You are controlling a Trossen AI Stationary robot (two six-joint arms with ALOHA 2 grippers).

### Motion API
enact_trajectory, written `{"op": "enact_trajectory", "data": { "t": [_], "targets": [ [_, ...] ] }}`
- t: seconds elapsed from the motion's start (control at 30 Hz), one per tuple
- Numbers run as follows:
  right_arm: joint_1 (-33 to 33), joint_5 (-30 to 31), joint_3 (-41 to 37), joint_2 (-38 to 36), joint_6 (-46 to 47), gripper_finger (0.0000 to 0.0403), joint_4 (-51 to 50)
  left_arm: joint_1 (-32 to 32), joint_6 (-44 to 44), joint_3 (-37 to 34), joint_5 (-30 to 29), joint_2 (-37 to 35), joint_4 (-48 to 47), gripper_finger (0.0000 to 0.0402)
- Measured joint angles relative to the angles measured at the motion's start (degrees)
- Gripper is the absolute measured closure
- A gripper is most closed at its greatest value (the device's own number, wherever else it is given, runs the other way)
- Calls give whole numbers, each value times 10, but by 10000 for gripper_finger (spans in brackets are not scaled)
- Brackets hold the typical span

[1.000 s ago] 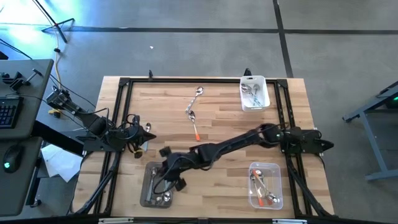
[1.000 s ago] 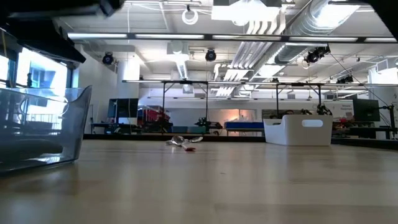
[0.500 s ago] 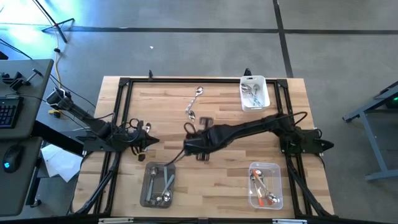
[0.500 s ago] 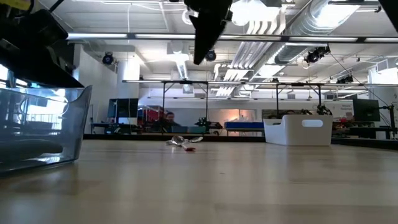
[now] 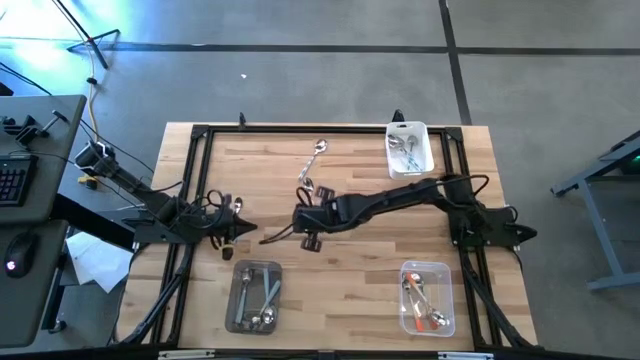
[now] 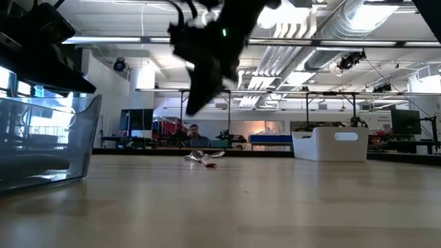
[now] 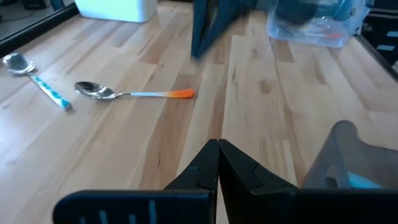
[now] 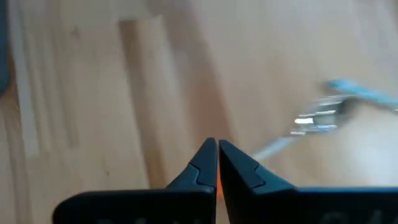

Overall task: Sort silverware by color (type)
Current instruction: Put the bottom orange spoon into the transparent bin

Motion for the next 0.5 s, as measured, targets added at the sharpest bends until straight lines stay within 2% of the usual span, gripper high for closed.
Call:
{"op": "enact_trajectory", "data": {
  "t": [0.1, 0.23, 0.3, 0.37, 0.43, 0.5],
  "targets": [
    [-11, -39, -103, -1, -6, 403, 162, -8, -3, 0, 1, 0, 2, 401],
    [-21, -31, -187, -6, 41, 403, 320, -16, -4, 0, 1, 0, 7, 401],
    [-23, 0, -205, -6, 86, 403, 335, -18, -4, 0, 1, 0, 11, 401],
    [-22, 56, -211, -6, 138, 403, 329, -17, -4, 0, 0, 0, 10, 401],
    [-22, 110, -211, -7, 188, 403, 296, -17, -5, 0, -2, 0, 10, 401],
    [-21, 134, -208, -7, 225, 401, 260, -17, -5, 0, -2, 0, 13, 401]
  ]
}}
